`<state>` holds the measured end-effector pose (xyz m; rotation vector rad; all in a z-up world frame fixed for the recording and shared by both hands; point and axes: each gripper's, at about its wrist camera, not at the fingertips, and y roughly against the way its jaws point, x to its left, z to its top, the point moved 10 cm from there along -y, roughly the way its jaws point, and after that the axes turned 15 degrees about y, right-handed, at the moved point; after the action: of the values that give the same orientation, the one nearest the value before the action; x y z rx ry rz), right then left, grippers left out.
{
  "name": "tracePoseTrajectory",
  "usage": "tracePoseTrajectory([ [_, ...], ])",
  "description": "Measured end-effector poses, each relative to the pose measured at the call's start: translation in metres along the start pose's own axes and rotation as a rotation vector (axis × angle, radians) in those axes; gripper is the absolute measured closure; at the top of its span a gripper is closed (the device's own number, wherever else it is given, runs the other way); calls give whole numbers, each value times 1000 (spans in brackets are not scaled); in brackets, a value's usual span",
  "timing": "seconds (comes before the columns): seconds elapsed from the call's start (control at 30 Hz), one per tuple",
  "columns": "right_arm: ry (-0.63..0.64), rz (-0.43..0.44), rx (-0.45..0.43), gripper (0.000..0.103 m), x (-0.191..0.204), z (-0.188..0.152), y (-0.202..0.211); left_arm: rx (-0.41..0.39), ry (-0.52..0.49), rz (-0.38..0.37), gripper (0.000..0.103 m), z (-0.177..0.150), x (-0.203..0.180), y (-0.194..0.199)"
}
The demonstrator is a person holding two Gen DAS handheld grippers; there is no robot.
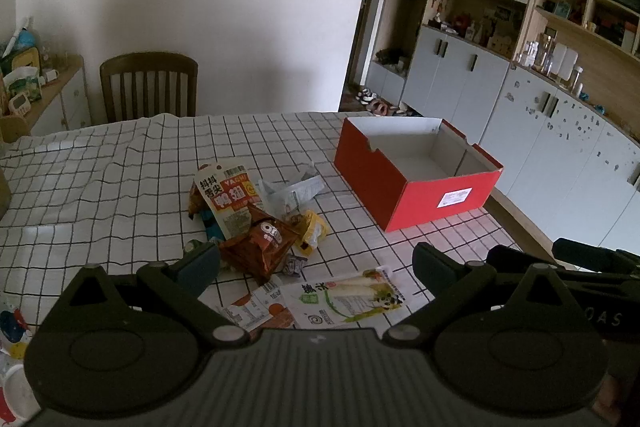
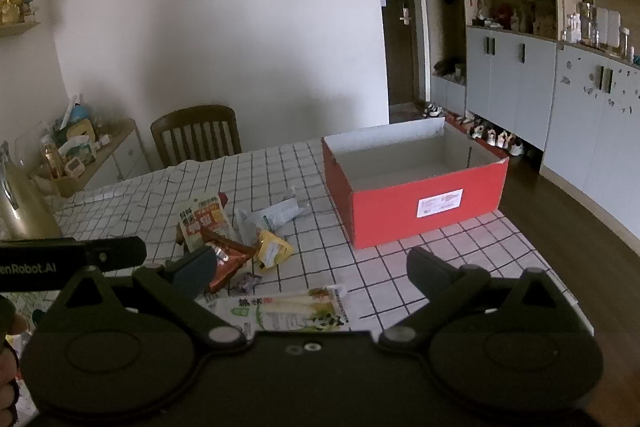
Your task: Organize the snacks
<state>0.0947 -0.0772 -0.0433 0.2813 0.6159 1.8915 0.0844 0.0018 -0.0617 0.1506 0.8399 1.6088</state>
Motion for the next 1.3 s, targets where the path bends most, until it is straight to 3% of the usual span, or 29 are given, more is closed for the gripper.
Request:
tracePoseTrajectory([
  [0.33,76,45,44,7,4,-10,-29,65,48,30,0,-1,19,-27],
  [0.7,287,160,198,15,24,-74,-97,138,-19,143,0,-20,53,-83],
  [0.83,370,192,195,20,33,-82,-112,162,-8,176,0,-17,65,-105],
  [1.03,519,236,186,27,50,-96,-137,177,-85,236,0,-13,77,-138],
  [1.3,674,232,161,34,74,-107,-164,187,-182,267,0,-8,73,-168],
])
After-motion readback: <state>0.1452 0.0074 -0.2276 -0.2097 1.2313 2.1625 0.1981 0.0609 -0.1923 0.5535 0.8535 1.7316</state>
